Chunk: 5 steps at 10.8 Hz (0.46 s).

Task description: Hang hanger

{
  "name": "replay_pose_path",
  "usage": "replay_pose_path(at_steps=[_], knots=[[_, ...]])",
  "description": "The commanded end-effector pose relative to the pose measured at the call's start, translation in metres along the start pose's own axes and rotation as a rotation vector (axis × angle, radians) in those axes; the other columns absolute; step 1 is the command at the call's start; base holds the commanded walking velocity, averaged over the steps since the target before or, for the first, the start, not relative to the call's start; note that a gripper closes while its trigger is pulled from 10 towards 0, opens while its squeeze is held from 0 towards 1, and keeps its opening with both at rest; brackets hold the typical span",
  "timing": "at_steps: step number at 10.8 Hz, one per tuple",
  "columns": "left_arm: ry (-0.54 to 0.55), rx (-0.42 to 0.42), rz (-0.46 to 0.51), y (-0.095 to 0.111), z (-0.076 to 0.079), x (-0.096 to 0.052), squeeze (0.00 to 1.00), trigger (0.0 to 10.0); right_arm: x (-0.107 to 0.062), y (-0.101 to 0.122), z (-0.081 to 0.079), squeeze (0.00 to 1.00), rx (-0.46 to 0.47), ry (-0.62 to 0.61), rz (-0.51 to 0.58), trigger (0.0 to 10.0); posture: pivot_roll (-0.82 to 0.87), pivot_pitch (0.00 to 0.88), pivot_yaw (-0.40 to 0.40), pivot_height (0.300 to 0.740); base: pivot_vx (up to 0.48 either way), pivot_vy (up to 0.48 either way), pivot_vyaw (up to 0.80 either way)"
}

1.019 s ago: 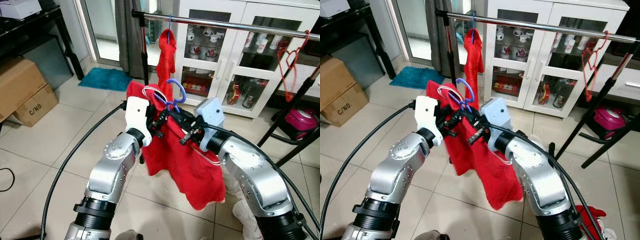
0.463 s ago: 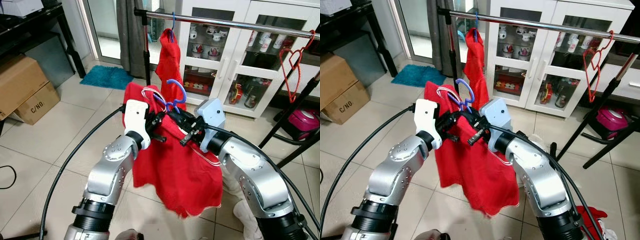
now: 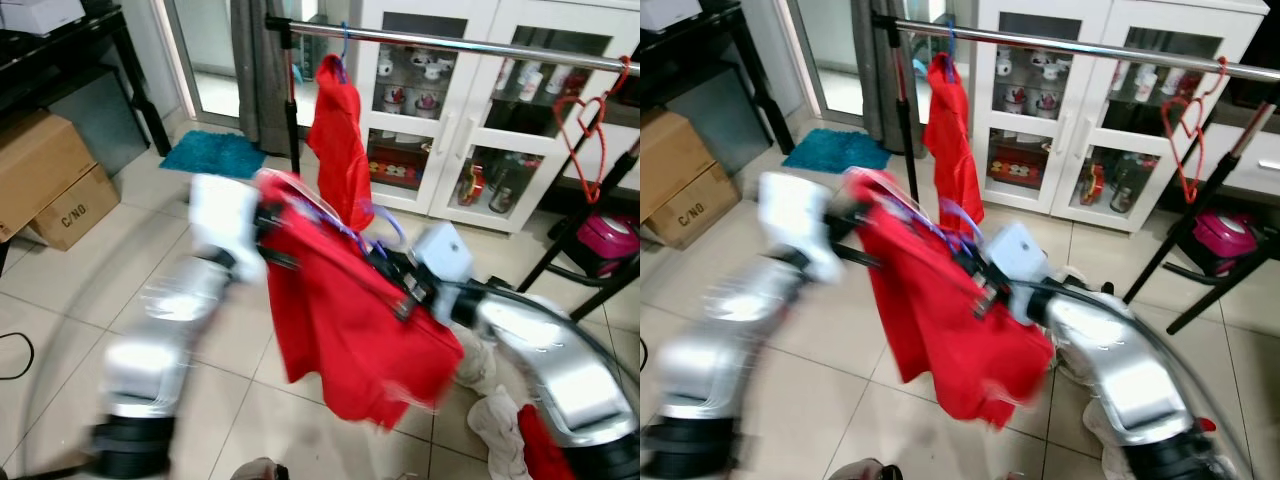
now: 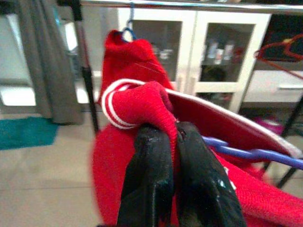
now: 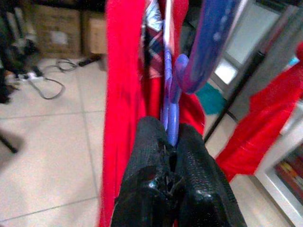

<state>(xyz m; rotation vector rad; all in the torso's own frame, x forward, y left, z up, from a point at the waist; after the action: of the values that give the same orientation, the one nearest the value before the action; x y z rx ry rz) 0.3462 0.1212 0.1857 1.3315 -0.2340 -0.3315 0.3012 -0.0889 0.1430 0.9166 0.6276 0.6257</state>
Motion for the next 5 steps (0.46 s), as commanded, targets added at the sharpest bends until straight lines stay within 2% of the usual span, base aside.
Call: replay_pose_path(at_steps=[1, 2, 3, 4, 5], knots=[[0.069, 0.048, 0.061, 0.025, -0.022, -0.003, 0.00, 0.0, -0.007, 0.002, 0.002, 0.00, 0.005, 0.018, 0.024, 0.0, -0.01, 0.052, 0.059, 0.740, 0.000, 0.000, 0.00], [0.119, 0.081, 0.071, 0.035, -0.039, -0.003, 0.00, 0.0, -0.011, 0.006, 0.003, 0.00, 0.016, 0.043, 0.050, 0.0, -0.01, 0.051, 0.060, 0.740, 0.000, 0.000, 0.00], [0.207, 0.151, 0.084, 0.052, -0.067, 0.001, 0.00, 0.0, -0.019, 0.014, 0.001, 0.00, 0.047, 0.104, 0.099, 0.0, -0.01, 0.052, 0.064, 0.740, 0.000, 0.000, 0.00], [0.293, 0.214, 0.069, 0.056, -0.093, 0.005, 0.00, 0.0, -0.026, 0.016, 0.001, 0.00, 0.089, 0.128, 0.129, 0.0, -0.01, 0.054, 0.068, 0.740, 0.000, 0.000, 0.00], [0.314, 0.228, 0.041, 0.050, -0.103, 0.008, 0.00, 0.0, -0.025, 0.018, 0.010, 0.00, 0.127, 0.065, 0.150, 0.0, -0.01, 0.054, 0.074, 0.740, 0.000, 0.000, 0.00]])
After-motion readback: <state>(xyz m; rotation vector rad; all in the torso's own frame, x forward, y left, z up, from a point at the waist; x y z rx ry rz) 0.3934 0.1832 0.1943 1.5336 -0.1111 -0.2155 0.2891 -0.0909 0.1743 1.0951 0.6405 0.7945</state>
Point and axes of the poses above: a point about 5 cm out from each wrist's last joint towards the gripper, its own x axis pointing out of the wrist towards the gripper, its own y axis along the axis of the wrist's last joint, z = x × y, the point moved 6 cm from there along x, pointing out of the wrist towards the gripper, and after that the axes turned 13 degrees about -x, right-handed, at the moved point
